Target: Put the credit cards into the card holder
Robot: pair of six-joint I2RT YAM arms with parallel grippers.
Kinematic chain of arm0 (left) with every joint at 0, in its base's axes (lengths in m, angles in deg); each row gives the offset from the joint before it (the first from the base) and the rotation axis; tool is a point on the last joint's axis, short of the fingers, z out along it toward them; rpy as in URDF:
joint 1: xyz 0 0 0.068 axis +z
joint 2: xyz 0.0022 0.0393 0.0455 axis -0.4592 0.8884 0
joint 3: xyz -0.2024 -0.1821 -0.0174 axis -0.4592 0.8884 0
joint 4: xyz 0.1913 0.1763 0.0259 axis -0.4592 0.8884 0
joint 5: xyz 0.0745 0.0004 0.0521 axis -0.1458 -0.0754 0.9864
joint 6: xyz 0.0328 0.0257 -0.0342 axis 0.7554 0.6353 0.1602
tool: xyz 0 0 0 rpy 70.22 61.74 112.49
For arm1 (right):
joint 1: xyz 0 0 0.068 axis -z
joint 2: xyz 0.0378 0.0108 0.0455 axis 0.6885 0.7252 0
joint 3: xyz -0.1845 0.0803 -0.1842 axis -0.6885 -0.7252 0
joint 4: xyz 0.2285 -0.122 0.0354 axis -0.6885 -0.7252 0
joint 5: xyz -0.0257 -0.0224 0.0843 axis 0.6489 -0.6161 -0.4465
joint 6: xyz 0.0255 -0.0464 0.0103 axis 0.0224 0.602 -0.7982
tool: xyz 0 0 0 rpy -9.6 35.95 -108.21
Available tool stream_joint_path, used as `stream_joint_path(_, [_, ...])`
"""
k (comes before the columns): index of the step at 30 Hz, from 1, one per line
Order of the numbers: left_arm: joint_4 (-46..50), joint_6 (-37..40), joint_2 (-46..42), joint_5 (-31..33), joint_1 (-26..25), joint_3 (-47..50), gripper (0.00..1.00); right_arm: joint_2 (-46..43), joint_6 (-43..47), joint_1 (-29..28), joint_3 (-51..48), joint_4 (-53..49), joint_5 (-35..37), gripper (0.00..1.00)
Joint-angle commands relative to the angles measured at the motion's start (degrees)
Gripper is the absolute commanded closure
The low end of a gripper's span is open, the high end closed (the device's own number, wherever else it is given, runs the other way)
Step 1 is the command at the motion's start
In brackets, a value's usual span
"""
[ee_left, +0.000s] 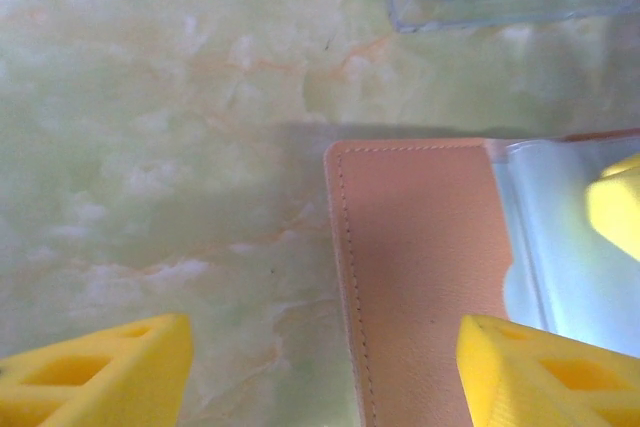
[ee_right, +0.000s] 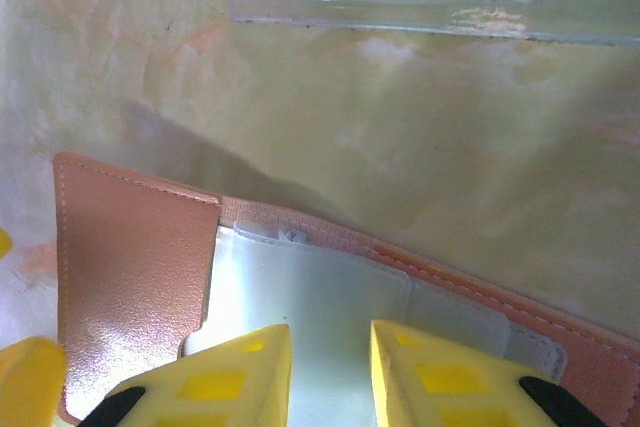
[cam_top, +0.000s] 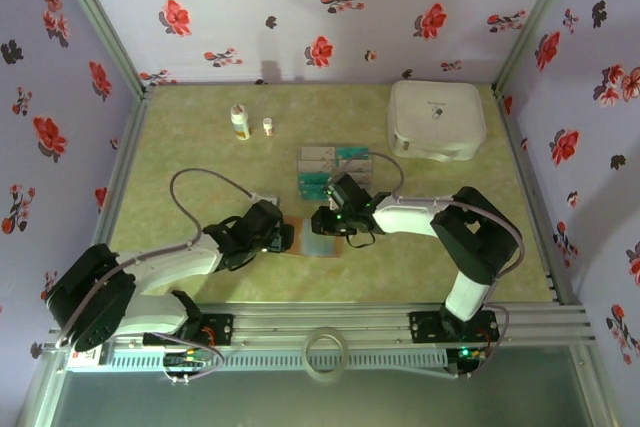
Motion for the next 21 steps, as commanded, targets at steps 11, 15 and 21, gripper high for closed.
stream_joint_path(11, [-1.60,5.94,-2.99,-1.05,-4.78,-1.47,0.28,1.68,-1.24,-0.60,0.48,0.42,-0.07,0.73])
stream_joint_path(15, [-4.43,6.63,-1.04,-0.24,-7.35,-0.95,0.28,1.88,-1.34,-0.66,0.40,0.62,-0.21,0.73])
stream_joint_path(21, [-7.40,8.25,0.31,1.09,-9.62,-0.65,0.27,1.83,-1.42,-0.75,0.15,0.67,-0.14,0.74])
